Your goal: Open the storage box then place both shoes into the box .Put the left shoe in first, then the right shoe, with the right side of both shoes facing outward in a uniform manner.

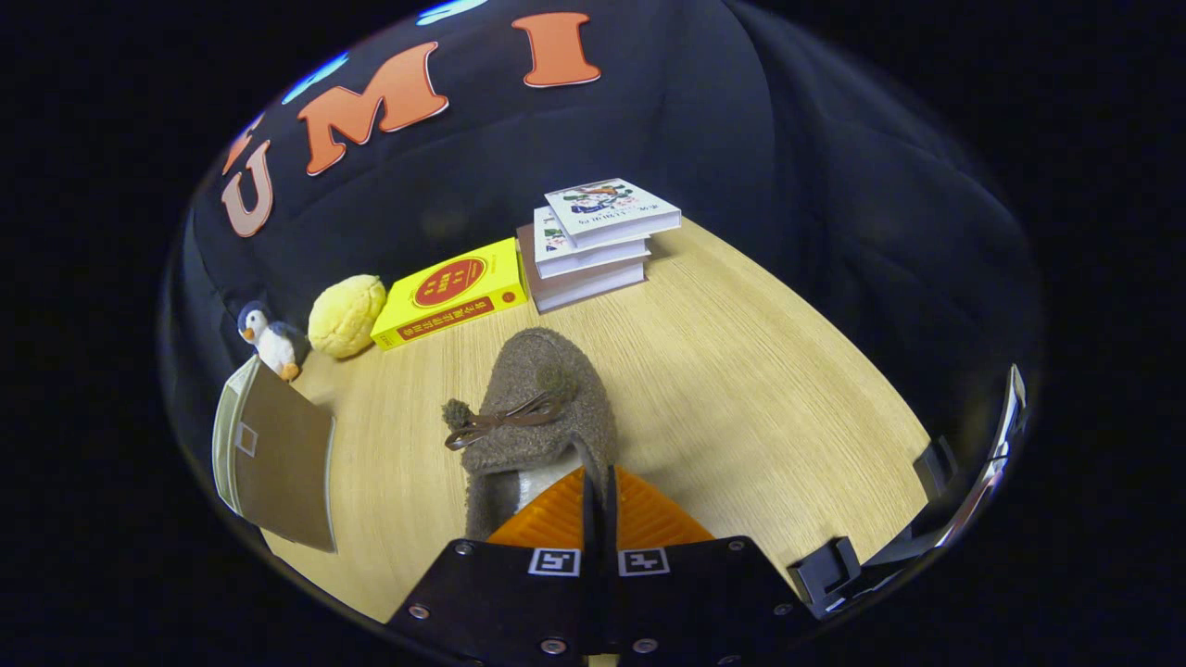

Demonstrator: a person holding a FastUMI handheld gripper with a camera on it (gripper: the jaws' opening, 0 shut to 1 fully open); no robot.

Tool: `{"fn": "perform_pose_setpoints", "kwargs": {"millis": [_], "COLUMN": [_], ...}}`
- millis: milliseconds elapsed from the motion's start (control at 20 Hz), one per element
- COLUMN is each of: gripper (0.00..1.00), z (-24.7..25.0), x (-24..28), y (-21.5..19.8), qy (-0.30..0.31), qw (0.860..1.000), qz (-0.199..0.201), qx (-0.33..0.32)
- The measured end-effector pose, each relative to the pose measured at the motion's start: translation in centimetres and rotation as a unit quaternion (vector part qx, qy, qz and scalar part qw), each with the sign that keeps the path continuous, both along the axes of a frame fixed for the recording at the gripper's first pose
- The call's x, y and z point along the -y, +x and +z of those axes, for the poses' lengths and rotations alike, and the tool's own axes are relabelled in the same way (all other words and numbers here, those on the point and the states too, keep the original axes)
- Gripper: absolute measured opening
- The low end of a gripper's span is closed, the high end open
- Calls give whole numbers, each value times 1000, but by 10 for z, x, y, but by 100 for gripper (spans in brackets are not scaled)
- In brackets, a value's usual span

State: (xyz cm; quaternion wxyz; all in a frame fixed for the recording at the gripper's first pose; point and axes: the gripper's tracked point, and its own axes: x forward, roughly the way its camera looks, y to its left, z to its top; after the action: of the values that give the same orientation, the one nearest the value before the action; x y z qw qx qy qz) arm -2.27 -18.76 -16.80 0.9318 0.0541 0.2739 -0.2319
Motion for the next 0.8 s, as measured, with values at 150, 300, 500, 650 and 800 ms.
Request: {"fn": "perform_pose_setpoints", "kwargs": {"millis": [150, 300, 500, 650, 800], "gripper": [1, 1, 1, 1, 1], "z": [14, 25, 41, 54, 67], "x": [-27, -67, -141, -202, -263], "y": [2, 7, 22, 38, 50], "qy": [-10, -13, -15, -7, 11], "qw": [1000, 1000, 999, 998, 997], "qz": [-1, -3, 7, 21, 41], "qx": [9, 18, 34, 50, 66]}}
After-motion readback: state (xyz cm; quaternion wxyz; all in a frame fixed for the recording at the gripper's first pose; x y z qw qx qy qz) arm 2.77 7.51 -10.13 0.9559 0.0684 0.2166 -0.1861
